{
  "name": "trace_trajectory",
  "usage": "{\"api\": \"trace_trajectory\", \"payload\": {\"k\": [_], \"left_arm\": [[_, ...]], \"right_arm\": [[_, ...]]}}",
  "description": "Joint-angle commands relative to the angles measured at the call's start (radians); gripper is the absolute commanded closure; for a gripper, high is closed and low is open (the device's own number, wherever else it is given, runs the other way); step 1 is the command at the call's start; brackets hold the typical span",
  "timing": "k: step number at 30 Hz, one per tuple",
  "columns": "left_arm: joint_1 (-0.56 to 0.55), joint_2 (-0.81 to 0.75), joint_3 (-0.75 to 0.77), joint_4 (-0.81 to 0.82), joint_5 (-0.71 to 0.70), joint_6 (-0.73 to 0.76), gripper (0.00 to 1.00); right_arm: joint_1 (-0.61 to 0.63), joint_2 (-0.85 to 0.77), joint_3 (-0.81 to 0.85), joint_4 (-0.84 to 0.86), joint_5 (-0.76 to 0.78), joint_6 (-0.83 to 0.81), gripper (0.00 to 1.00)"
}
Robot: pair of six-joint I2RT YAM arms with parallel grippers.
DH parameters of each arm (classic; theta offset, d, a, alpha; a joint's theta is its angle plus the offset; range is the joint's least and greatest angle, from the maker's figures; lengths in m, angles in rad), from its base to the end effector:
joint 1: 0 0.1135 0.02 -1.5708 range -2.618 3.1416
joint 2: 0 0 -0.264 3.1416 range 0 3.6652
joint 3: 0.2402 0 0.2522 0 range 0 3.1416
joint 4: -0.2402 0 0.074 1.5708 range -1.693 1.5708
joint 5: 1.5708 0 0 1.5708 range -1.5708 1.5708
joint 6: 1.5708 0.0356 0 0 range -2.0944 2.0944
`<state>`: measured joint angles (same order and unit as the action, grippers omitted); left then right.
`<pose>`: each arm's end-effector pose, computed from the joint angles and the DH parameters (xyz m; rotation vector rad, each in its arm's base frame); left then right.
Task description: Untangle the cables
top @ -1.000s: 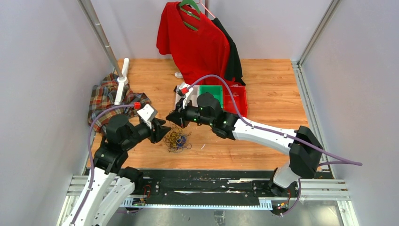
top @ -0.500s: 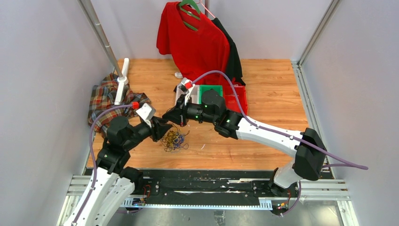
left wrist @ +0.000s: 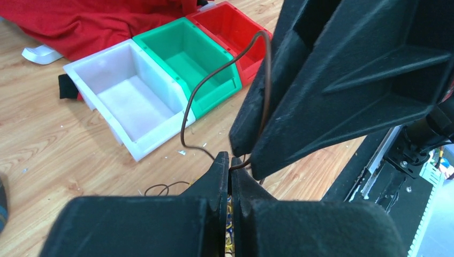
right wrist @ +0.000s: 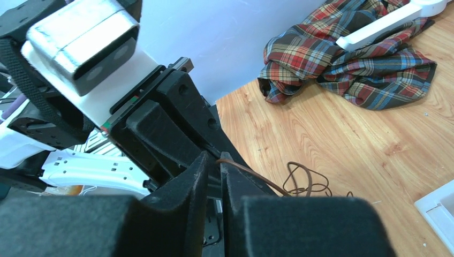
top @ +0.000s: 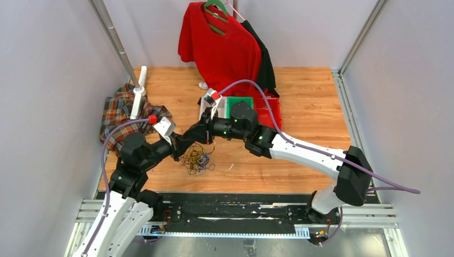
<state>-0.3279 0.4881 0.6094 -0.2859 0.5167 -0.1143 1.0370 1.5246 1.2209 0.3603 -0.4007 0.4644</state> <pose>0.1139 -0.0573 0.3093 0.5708 1.6819 -0.7690 0.1743 0.3222 0.3673 -0.8214 1.5107 1.4633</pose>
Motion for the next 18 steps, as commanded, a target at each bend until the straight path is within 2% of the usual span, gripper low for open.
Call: {"api": "trace_trajectory", "payload": {"k": [1,11,15,18], "left_arm": [[-0.005,-0.006,0.022,0.004,-0.001,-0.005,0.99],[-0.005,-0.003,0.050,-0.009,0.054,0.037,0.99],[-0.005,0.024,0.116,-0.036,0.145,0.054,1.00],[-0.005,0.046,0.164,-0.055,0.192,0.076,0.99]], "right_arm": [[-0.018,-0.080,-0.023,0.009,-0.030,0.018,0.80],[-0.136,-0.256,-0.171,-0.039,-0.075,0.008,0.53],[-0.221,-0.308,-0.248,-0.104,-0.040,-0.050,0.49],[-0.250,-0.275,-0.257,-0.164,0.028,-0.128,0.48]]}}
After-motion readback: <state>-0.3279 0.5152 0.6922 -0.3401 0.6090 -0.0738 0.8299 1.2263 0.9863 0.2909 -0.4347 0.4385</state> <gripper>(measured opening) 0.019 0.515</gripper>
